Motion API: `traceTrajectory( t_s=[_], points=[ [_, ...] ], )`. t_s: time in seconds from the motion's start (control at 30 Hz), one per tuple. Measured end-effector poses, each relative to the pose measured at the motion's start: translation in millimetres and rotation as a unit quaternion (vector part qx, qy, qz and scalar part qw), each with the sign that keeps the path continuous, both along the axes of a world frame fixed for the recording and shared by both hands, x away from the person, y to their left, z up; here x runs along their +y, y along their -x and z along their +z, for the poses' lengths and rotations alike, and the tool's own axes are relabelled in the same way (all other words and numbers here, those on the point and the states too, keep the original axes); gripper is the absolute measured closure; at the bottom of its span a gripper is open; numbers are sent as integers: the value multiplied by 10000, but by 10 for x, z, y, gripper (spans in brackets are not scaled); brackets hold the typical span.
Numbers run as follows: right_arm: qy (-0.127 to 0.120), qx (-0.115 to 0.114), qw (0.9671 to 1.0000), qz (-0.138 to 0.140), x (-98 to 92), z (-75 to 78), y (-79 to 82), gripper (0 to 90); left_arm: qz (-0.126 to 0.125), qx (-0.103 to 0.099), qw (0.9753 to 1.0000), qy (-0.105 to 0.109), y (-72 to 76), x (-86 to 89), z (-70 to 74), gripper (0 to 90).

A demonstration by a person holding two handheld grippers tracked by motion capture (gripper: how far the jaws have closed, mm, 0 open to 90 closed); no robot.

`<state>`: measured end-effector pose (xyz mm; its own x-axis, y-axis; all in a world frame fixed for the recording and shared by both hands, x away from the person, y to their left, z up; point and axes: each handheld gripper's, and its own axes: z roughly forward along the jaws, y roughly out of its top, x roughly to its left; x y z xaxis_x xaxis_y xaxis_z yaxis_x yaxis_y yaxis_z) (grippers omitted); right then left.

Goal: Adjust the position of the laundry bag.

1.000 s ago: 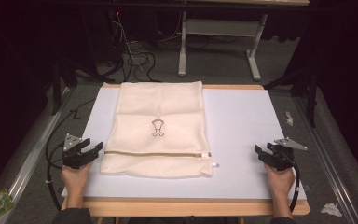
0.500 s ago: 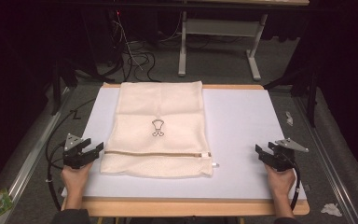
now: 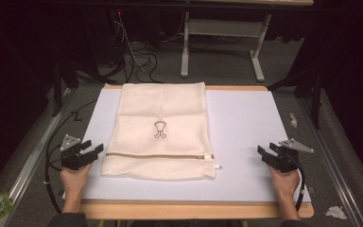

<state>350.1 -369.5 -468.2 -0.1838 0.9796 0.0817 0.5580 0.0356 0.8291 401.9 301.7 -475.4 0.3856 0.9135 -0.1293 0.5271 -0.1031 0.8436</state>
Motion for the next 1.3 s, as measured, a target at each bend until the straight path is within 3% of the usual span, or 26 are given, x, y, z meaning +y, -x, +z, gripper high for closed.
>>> traceTrajectory(
  t_s=[0.33, 0.47, 0.5, 0.57, 0.63, 0.8, 1.0, 1.1, 1.3],
  points=[
    [-127, 160, 9994, 296, 185, 69, -72, 447, -233, 154, 9996, -11, -19, -107, 84, 391],
    [-113, 205, 9986, 469, 275, 102, -105, 462, -361, 250, 9990, -106, -65, -178, 126, 395],
    [-242, 246, 9979, 543, 316, 108, -125, 473, -355, 285, 9987, -223, -78, -225, 148, 390],
    [-274, 360, 9970, 632, 371, 117, -152, 475, -406, 311, 9983, -264, -88, -260, 170, 383],
    [-190, 388, 9963, 745, 432, 137, -172, 481, -452, 322, 9980, -286, -96, -300, 192, 381],
    [-250, 460, 9940, 960, 587, 163, -214, 497, -458, 507, 9974, -247, -129, -354, 197, 360],
    [-265, 488, 9917, 1156, 754, 206, -263, 520, -481, 554, 9968, -309, -170, -412, 232, 359],
    [-361, 579, 9906, 1186, 795, 202, -285, 519, -476, 597, 9966, -318, -192, -429, 233, 359],
    [-302, 768, 9868, 1395, 970, 164, -361, 517, -389, 719, 9960, -372, -224, -480, 180, 359]
  ],
)
